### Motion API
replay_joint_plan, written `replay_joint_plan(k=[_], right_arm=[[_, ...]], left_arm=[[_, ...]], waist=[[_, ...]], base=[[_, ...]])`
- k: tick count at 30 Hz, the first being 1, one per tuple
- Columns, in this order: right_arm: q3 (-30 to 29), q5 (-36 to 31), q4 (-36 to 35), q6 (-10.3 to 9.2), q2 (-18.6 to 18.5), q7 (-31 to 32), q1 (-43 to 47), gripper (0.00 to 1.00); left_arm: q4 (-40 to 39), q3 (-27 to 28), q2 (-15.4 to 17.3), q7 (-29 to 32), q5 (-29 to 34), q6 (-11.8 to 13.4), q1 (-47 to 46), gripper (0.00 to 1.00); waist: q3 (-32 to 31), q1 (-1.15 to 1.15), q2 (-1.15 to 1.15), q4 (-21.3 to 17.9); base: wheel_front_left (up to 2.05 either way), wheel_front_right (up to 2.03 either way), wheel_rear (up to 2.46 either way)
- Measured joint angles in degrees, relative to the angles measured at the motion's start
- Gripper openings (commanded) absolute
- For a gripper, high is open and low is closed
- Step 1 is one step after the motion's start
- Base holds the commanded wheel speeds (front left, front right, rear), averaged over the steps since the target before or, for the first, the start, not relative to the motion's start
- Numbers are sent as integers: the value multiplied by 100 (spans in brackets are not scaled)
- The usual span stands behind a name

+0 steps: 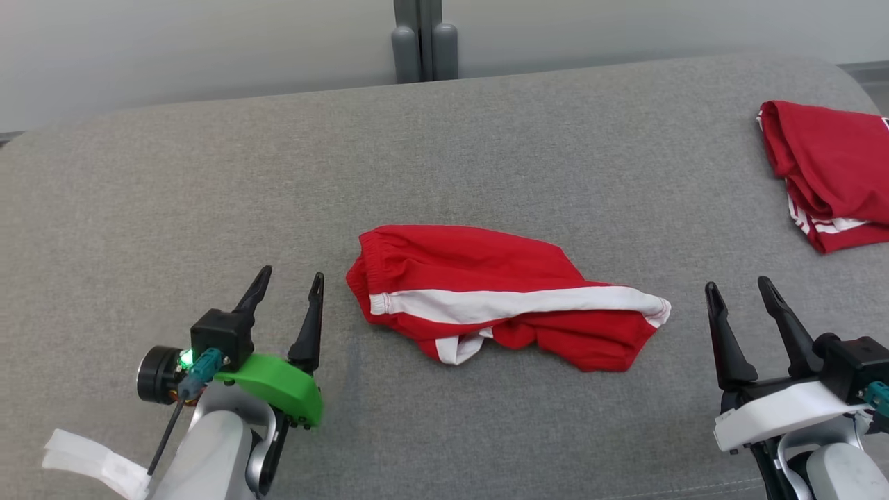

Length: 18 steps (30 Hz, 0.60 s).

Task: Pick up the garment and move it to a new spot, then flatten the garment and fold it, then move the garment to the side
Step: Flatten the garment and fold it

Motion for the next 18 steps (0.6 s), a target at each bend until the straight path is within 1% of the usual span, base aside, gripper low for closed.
replay_joint_plan(k=[3,7,14,18], right_arm=[[0,0,4,0,24,2,69,100],[75,0,-2,0,30,16,73,100],[136,24,-14,0,-8,31,12,100],[146,45,-9,0,-27,25,-39,100]], left_arm=[[-281,11,-22,0,74,-76,196,100],[-386,-199,-147,0,216,-186,301,100],[-105,-479,-241,0,282,-277,250,100],[177,-576,-266,0,281,-285,119,100]], waist=[[-73,0,0,98],[-135,0,0,167],[-38,0,0,-20],[55,0,0,-168]], base=[[0,0,0],[0,0,0],[0,0,0],[0,0,0]])
